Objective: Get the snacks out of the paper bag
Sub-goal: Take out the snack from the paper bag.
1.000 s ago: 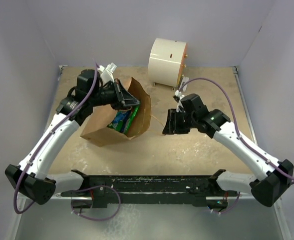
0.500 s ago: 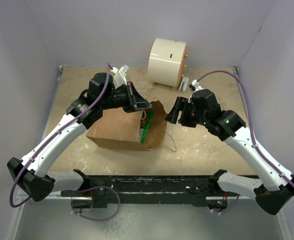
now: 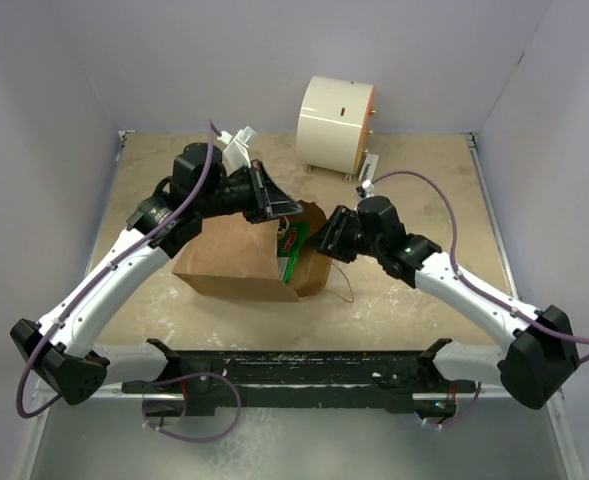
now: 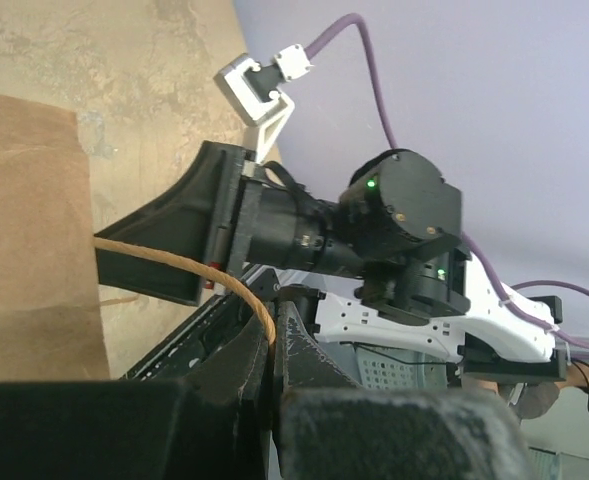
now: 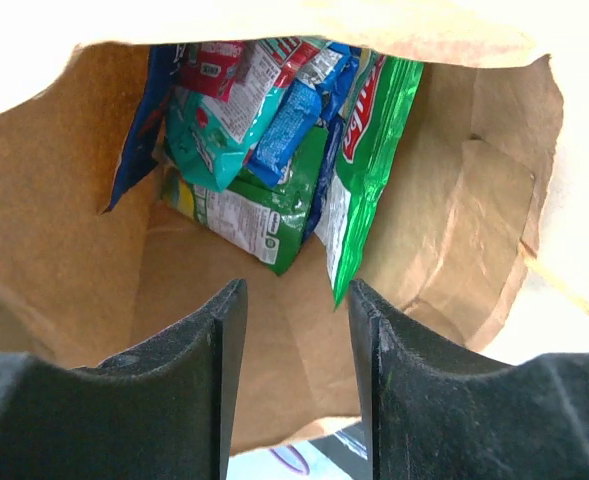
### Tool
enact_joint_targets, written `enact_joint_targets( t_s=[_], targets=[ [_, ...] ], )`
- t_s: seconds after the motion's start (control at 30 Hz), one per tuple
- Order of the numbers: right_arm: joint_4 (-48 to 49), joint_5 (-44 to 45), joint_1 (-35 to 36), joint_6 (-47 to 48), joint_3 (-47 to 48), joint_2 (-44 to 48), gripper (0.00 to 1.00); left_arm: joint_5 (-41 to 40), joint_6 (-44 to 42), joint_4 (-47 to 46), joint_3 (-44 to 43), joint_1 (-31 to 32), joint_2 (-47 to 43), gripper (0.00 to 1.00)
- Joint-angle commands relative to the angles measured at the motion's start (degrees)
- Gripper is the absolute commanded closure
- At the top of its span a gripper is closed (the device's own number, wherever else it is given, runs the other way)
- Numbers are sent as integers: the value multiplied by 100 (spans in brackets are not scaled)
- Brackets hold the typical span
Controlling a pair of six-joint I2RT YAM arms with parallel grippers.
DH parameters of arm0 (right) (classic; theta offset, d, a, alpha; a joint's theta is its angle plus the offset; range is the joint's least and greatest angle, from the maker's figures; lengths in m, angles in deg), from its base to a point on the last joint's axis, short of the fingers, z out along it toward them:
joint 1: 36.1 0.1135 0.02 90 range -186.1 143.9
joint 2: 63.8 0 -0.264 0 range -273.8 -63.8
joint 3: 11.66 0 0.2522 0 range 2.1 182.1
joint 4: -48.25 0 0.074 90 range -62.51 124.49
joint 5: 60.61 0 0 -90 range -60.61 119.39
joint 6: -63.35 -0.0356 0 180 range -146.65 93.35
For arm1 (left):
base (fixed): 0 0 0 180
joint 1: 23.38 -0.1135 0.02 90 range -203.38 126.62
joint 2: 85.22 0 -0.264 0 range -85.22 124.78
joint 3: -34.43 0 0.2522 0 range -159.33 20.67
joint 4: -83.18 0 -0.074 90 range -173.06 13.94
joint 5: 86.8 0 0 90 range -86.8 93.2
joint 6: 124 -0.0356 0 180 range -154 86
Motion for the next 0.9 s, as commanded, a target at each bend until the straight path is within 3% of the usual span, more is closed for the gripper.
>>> enact_joint_targets(
  t_s=[0.0, 0.33, 0.63, 0.87],
  targets=[
    [1174, 61, 116, -459, -180, -215, 53, -25, -140, 130, -433, 6, -75, 100],
    [2363, 107, 307, -796, -650, -1185, 49, 158, -339, 436, -586, 7, 22, 100],
    [2729, 857, 676, -1266, -607, -1838, 50, 445, -410, 422, -636, 7, 104, 100],
    [3021, 1338, 981, -1547, -298, -2453, 47, 367, -690, 1001, -880, -12, 139, 100]
  ],
)
